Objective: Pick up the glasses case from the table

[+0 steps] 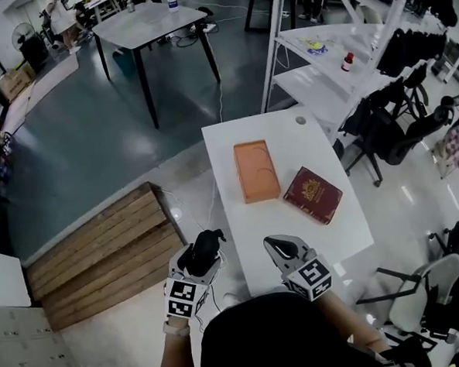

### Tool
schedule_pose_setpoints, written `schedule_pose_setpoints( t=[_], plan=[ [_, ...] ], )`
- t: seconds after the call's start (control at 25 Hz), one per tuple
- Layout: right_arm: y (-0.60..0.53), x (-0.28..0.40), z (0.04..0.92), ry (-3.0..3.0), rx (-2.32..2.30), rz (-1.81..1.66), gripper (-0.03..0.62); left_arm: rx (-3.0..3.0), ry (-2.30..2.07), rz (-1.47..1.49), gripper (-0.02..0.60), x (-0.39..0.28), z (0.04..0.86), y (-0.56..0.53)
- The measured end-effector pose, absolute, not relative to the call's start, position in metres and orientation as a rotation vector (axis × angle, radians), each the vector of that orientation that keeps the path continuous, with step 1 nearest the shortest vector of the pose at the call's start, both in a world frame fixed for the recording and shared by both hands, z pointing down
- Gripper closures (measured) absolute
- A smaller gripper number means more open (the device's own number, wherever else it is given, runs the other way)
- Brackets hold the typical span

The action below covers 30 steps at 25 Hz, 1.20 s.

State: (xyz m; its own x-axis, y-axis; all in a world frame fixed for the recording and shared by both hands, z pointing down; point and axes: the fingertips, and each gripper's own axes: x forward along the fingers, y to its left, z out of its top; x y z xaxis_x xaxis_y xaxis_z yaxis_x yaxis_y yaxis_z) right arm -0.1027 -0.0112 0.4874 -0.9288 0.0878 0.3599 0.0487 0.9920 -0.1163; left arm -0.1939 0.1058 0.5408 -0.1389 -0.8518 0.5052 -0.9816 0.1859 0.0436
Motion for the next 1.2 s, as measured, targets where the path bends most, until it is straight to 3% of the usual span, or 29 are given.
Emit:
schedule_pose_setpoints(
  t=[1.2],
  plan=[
    [-0.009,-0.109,0.491,-2.767,-0.081,0.177,0.568,1.697,-2.118,0.279,0.232,-0.206,0.524,0.111]
  ],
)
